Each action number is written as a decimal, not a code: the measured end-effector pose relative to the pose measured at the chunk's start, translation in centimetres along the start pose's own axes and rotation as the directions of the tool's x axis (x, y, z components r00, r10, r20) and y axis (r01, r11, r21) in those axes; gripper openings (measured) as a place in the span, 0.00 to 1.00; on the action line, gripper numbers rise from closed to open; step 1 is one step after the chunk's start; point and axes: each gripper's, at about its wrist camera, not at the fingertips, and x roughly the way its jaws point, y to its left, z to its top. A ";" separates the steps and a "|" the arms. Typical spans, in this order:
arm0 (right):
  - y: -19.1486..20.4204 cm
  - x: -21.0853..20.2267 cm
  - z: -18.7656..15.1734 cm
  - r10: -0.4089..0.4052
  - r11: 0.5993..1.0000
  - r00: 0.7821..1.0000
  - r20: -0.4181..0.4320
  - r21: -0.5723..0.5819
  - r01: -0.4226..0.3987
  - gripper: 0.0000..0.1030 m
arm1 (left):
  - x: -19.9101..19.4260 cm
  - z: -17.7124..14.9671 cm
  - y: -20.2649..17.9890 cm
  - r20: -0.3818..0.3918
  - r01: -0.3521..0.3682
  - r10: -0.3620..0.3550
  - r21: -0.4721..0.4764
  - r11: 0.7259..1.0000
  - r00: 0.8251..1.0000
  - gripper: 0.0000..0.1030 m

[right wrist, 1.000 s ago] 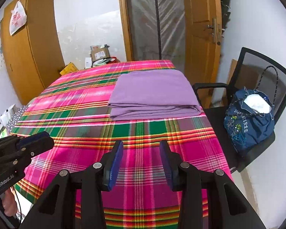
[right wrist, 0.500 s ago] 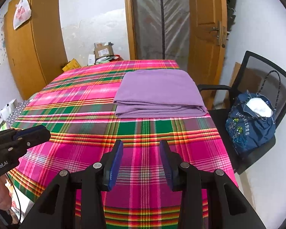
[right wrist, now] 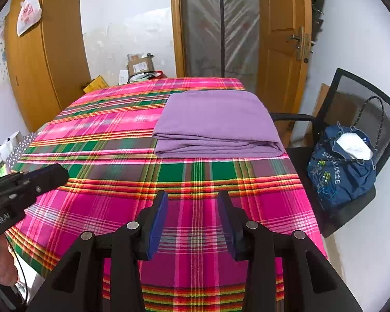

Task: Fold clothes

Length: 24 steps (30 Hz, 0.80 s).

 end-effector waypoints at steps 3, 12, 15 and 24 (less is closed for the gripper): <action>0.2 0.1 0.1 -0.008 1.000 1.000 -0.002 -0.007 0.008 0.40 | 0.1 -0.2 0.0 -0.010 0.021 -0.021 0.012 1.000 1.000 0.16; 0.9 0.2 -0.2 -0.030 0.999 1.000 -0.009 -0.033 0.030 0.40 | 0.3 -0.4 -0.4 -0.028 0.039 -0.037 0.040 0.998 0.999 0.16; 1.0 0.4 -0.3 -0.033 0.999 0.999 -0.014 -0.039 0.032 0.40 | 0.2 -0.6 -0.6 -0.026 0.051 -0.049 0.046 0.998 0.998 0.16; 1.1 0.4 -0.5 -0.044 0.998 0.999 -0.015 -0.050 0.044 0.40 | -0.4 -0.4 -1.0 0.019 0.045 -0.046 0.064 0.997 0.999 0.16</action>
